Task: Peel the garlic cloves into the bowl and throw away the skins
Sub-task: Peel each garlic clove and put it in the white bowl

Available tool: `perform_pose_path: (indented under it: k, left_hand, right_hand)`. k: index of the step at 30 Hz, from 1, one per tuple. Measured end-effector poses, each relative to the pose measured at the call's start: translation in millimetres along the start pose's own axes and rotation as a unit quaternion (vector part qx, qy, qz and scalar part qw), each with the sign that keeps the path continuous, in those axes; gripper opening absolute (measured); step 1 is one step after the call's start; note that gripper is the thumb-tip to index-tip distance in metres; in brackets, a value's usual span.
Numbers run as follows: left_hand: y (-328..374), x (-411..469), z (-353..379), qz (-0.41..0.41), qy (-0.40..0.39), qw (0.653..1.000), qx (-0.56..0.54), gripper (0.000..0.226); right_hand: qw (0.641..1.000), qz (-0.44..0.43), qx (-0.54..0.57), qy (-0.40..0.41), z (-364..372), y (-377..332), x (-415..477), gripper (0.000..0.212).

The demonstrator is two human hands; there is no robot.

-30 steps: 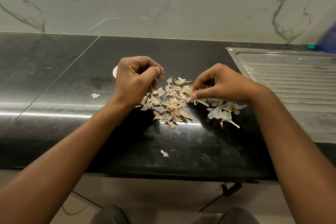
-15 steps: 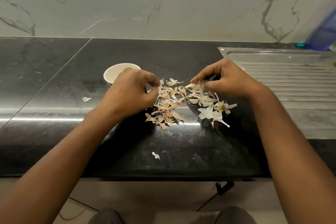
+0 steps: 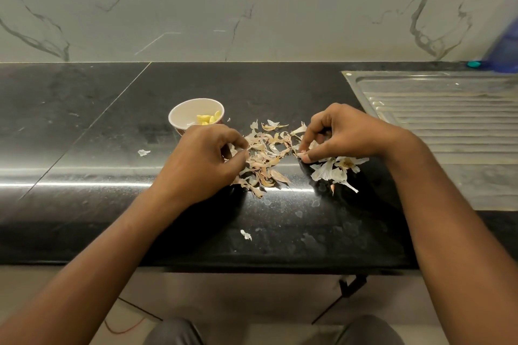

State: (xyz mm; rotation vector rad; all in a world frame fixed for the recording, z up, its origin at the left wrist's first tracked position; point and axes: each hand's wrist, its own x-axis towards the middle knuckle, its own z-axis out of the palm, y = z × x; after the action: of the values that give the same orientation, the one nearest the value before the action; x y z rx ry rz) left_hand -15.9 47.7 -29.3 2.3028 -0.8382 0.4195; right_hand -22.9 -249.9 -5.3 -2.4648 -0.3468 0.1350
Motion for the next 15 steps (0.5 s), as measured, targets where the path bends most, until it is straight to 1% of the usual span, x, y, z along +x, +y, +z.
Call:
perform_pose_path:
  k: [2, 5, 9, 12, 15]
  left_hand:
    - [1.9, 3.8, 0.3, 0.002, 0.004, 1.0, -0.013, 0.009]
    - [3.1, 11.3, 1.7, -0.015, -0.011, 0.999, -0.05, 0.006]
    - [-1.7, 17.9, 5.5, -0.032, -0.021, 0.995, -0.091, 0.006]
    - [-7.9, 17.6, 8.4, -0.037, -0.003, 0.992, -0.123, 0.006]
    - [-14.2, 17.3, 8.0, -0.061, 0.024, 0.982, -0.18, 0.015]
  right_hand:
    - [1.0, -0.01, 0.004, -0.006, -0.3, -0.1, -0.2, 0.01]
    - [1.0, -0.02, 0.013, 0.0, -1.5, -0.3, -0.5, 0.008]
    - [1.0, -0.016, 0.001, -0.002, -1.5, 0.9, -0.8, 0.013]
    - [1.0, -0.001, 0.001, -0.009, -1.3, 2.1, -0.5, 0.016]
    - [1.0, -0.001, -0.006, -0.011, -0.4, 2.4, -0.5, 0.011]
